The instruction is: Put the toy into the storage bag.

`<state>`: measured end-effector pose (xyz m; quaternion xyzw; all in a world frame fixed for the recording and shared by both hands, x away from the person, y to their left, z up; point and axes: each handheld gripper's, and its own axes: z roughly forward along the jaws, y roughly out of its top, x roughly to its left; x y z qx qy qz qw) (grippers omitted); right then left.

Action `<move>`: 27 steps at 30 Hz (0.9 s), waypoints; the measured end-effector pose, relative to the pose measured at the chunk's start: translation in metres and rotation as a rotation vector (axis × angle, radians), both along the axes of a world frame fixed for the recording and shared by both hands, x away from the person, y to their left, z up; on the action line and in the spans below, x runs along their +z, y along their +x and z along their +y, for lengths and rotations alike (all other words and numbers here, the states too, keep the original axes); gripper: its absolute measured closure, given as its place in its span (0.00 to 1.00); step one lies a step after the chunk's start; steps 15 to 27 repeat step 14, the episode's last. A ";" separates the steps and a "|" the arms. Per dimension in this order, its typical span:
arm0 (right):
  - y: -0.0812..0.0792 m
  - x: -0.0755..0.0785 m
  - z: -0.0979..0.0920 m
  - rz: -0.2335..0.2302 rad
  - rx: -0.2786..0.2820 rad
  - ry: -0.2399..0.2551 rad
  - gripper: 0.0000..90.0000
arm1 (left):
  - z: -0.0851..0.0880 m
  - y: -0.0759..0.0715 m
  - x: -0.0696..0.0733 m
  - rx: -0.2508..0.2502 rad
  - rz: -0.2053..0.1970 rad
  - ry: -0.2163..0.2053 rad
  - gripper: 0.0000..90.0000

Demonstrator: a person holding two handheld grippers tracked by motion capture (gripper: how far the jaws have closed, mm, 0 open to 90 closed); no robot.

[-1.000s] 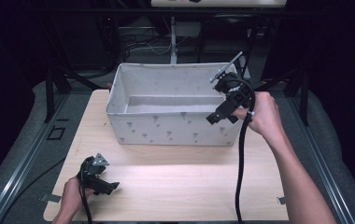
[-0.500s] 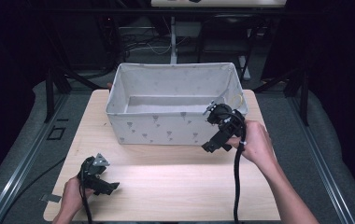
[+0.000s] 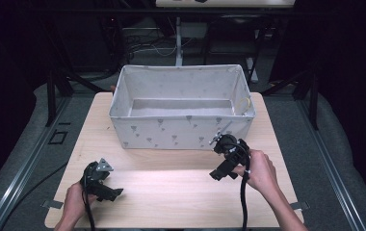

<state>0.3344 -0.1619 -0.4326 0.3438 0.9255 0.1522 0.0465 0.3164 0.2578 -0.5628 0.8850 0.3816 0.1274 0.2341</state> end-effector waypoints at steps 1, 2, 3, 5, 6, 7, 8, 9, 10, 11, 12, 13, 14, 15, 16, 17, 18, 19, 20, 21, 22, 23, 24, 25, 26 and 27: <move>-0.001 -0.010 -0.003 0.007 -0.015 -0.010 0.05 | 0.000 0.000 0.000 -0.002 0.000 -0.001 0.01; -0.001 -0.010 -0.003 0.007 -0.015 -0.010 0.05 | -0.001 0.000 0.000 -0.002 0.002 -0.001 0.01; -0.002 -0.021 -0.007 0.013 -0.029 0.000 0.05 | -0.002 0.000 -0.001 -0.005 0.003 -0.005 0.01; -0.002 -0.028 -0.009 0.012 -0.036 0.003 0.05 | -0.003 0.000 -0.001 -0.008 0.004 0.002 0.01; -0.002 -0.028 -0.009 0.012 -0.036 0.003 0.05 | -0.003 0.000 -0.001 -0.008 0.004 0.002 0.01; -0.004 -0.036 -0.011 0.013 -0.043 0.013 0.06 | -0.003 0.001 -0.002 -0.012 0.007 0.003 0.01; -0.004 -0.036 -0.011 0.013 -0.043 0.013 0.06 | -0.004 0.001 -0.002 -0.014 0.009 0.001 0.01; -0.006 -0.043 -0.012 0.027 -0.035 -0.005 0.06 | -0.005 0.001 -0.002 -0.017 0.010 -0.003 0.01; -0.006 -0.043 -0.012 0.027 -0.035 -0.005 0.06 | -0.005 0.001 -0.002 -0.017 0.010 -0.003 0.01; -0.007 -0.050 -0.013 0.020 -0.042 -0.028 0.06 | -0.006 0.000 -0.001 -0.020 0.009 -0.003 0.01; -0.008 -0.053 -0.014 0.035 -0.046 -0.016 0.06 | -0.006 0.000 -0.001 -0.020 0.009 -0.003 0.01; -0.008 -0.056 -0.014 0.041 -0.047 -0.019 0.06 | -0.007 0.000 -0.001 -0.022 0.004 -0.004 0.01; -0.008 -0.056 -0.014 0.041 -0.047 -0.019 0.06 | -0.007 0.000 -0.001 -0.022 0.004 -0.004 0.01; -0.008 -0.056 -0.014 0.041 -0.047 -0.019 0.06 | -0.007 0.000 -0.001 -0.022 0.004 -0.004 0.01; -0.008 -0.056 -0.014 0.041 -0.047 -0.019 0.06 | -0.007 0.000 -0.001 -0.022 0.004 -0.004 0.01; -0.008 -0.056 -0.014 0.041 -0.047 -0.019 0.06 | -0.007 0.000 -0.001 -0.022 0.004 -0.004 0.01; -0.008 -0.056 -0.014 0.041 -0.047 -0.019 0.06 | -0.007 0.000 -0.001 -0.022 0.004 -0.004 0.01; -0.008 -0.056 -0.014 0.041 -0.047 -0.019 0.06 | -0.007 0.000 -0.001 -0.022 0.004 -0.004 0.01; -0.008 -0.056 -0.014 0.041 -0.047 -0.019 0.06 | -0.007 0.000 -0.001 -0.022 0.004 -0.004 0.01; -0.008 -0.056 -0.014 0.041 -0.047 -0.019 0.06 | -0.007 0.000 -0.001 -0.022 0.004 -0.004 0.01; -0.008 -0.056 -0.014 0.041 -0.047 -0.019 0.06 | -0.007 0.000 -0.001 -0.022 0.004 -0.004 0.01; -0.008 -0.056 -0.014 0.041 -0.047 -0.019 0.06 | -0.007 0.000 -0.001 -0.022 0.004 -0.004 0.01; -0.008 -0.056 -0.014 0.041 -0.047 -0.019 0.06 | -0.007 0.000 -0.001 -0.022 0.004 -0.004 0.01; -0.008 -0.056 -0.014 0.041 -0.047 -0.019 0.06 | -0.007 0.000 -0.001 -0.022 0.004 -0.004 0.01; -0.008 -0.056 -0.014 0.041 -0.047 -0.019 0.06 | -0.007 0.000 -0.001 -0.022 0.004 -0.004 0.01; -0.008 -0.056 -0.014 0.041 -0.047 -0.019 0.06 | -0.007 0.000 -0.001 -0.022 0.004 -0.004 0.01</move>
